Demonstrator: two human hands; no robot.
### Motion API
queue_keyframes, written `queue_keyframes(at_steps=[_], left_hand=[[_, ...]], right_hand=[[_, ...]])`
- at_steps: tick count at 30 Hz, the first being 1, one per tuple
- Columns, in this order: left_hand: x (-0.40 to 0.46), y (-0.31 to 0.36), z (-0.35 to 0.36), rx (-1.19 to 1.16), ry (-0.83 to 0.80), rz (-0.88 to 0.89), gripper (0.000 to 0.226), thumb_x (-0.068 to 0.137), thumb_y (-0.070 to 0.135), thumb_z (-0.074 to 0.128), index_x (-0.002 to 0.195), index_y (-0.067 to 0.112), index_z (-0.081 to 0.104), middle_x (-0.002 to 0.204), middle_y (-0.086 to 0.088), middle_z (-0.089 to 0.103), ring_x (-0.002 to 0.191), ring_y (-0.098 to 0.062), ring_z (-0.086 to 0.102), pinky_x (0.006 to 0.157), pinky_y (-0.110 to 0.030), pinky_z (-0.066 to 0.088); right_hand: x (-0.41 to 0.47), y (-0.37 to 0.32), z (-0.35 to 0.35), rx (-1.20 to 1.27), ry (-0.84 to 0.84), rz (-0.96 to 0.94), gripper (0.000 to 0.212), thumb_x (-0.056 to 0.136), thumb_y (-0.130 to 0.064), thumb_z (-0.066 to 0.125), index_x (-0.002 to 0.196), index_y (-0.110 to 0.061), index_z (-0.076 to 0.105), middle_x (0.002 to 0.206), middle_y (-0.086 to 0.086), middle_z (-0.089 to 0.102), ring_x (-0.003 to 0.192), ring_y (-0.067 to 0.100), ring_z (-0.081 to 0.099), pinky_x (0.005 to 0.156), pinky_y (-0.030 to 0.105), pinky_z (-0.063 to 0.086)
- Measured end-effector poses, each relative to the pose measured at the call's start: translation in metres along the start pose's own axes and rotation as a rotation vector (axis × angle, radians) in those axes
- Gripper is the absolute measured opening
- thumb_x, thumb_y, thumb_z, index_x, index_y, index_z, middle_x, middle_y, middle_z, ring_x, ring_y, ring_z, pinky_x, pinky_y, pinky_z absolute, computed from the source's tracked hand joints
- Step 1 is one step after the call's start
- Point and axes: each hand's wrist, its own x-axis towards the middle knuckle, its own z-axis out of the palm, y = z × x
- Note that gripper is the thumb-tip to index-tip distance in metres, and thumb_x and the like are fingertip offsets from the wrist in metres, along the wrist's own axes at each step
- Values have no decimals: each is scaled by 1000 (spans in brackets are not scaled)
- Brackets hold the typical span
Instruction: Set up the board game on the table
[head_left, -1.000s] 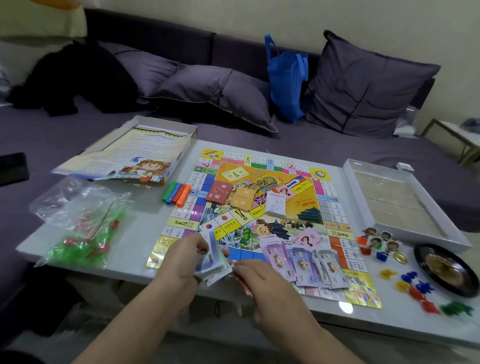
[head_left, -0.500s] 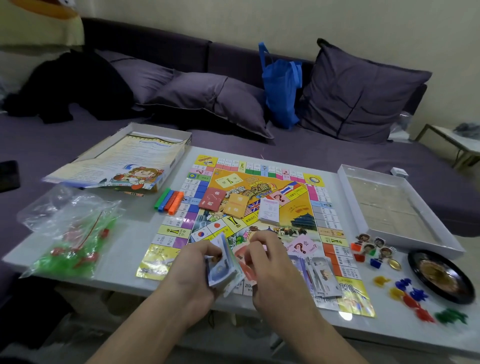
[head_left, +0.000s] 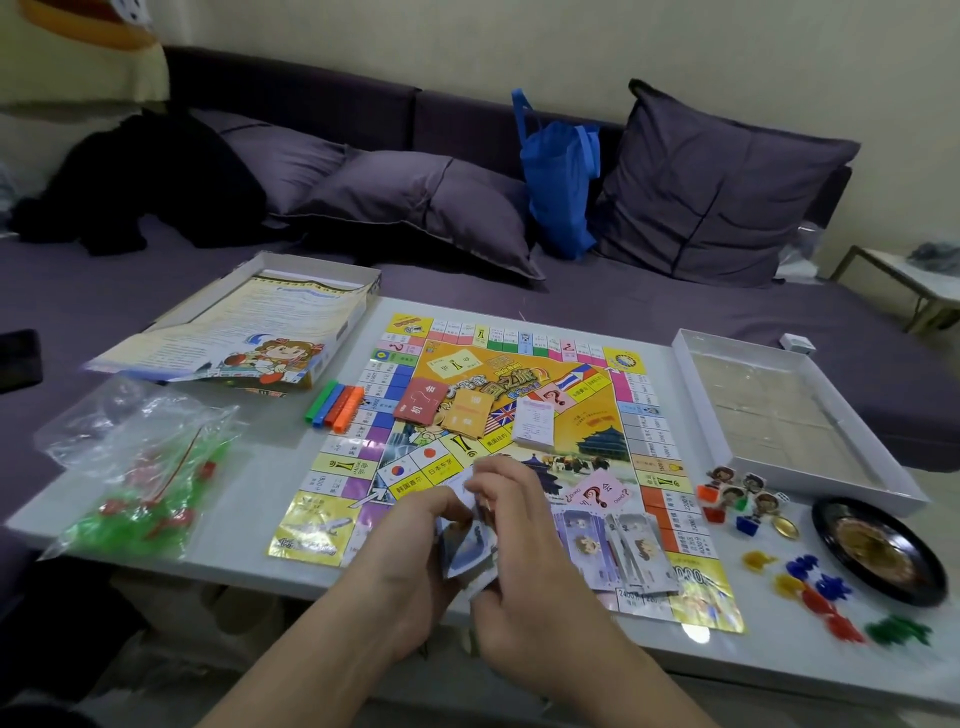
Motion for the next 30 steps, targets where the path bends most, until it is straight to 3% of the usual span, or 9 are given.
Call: queue_keyframes(at_steps=[4, 6, 10, 15, 18, 20, 24, 28, 30], left_hand=[[3, 3, 1, 13, 82, 40, 16, 85, 0, 52, 93, 2, 66, 77, -19, 71, 69, -32, 64, 66, -35, 48], [6, 3, 1, 35, 91, 48, 16, 83, 1, 52, 92, 3, 66, 84, -21, 72, 71, -32, 65, 63, -33, 48], [9, -2, 5, 198, 137, 77, 23, 85, 3, 59, 107, 4, 64, 97, -23, 70, 75, -34, 67, 56, -31, 48], [12, 0, 2, 394, 94, 170, 28, 91, 1, 57, 116, 11, 63, 101, -10, 72, 90, -30, 72, 80, -45, 62], [9, -5, 2, 611, 9, 240, 36, 96, 11, 57, 127, 29, 52, 114, 1, 69, 101, -22, 71, 87, -48, 63], [6, -7, 3, 693, -27, 280, 33, 102, 17, 56, 128, 34, 46, 115, 6, 65, 102, -18, 69, 87, -46, 62], [10, -12, 1, 688, -19, 284, 32, 101, 15, 57, 130, 28, 50, 114, 5, 65, 104, -15, 65, 94, -45, 60], [12, -14, 2, 661, -16, 219, 23, 101, 16, 58, 123, 22, 60, 112, -3, 70, 105, -22, 69, 91, -44, 61], [13, -14, 2, 602, 2, 165, 20, 100, 11, 57, 119, 18, 61, 109, -7, 69, 102, -24, 68, 80, -39, 62]], right_hand=[[-1, -3, -7, 34, -41, 93, 113, 81, -3, 64, 164, -35, -6, 162, -35, -21, 147, -18, -17, 99, -8, 18], [-1, -1, -7, 21, -112, 183, 115, 85, -14, 63, 162, -39, -19, 160, -37, -29, 145, -17, -26, 112, 0, 12], [0, 0, 1, 58, -191, 251, 109, 80, -24, 59, 165, -37, -8, 171, -22, -4, 160, 7, -6, 129, 36, 19], [4, 0, -18, -127, -226, 243, 125, 89, -25, 72, 157, -38, -31, 159, -32, -38, 150, -2, -31, 126, 28, 7], [9, -2, -21, -306, -217, 180, 135, 82, -25, 80, 155, -40, -34, 158, -29, -39, 149, -2, -29, 124, 28, 9], [11, -1, -19, -376, -210, 147, 131, 82, -28, 81, 160, -34, -24, 165, -22, -24, 155, 4, -23, 128, 30, 8], [11, 2, -16, -356, -161, 139, 113, 81, -24, 79, 163, -28, 2, 158, -14, 13, 153, 12, 14, 124, 33, 30], [10, 4, -13, -326, -185, 147, 120, 79, -27, 82, 163, -33, -3, 163, -17, 7, 156, 14, 14, 123, 37, 33], [11, 5, -16, -295, -215, 164, 123, 79, -27, 83, 163, -38, -6, 163, -21, 5, 156, 14, 14, 124, 39, 33]])
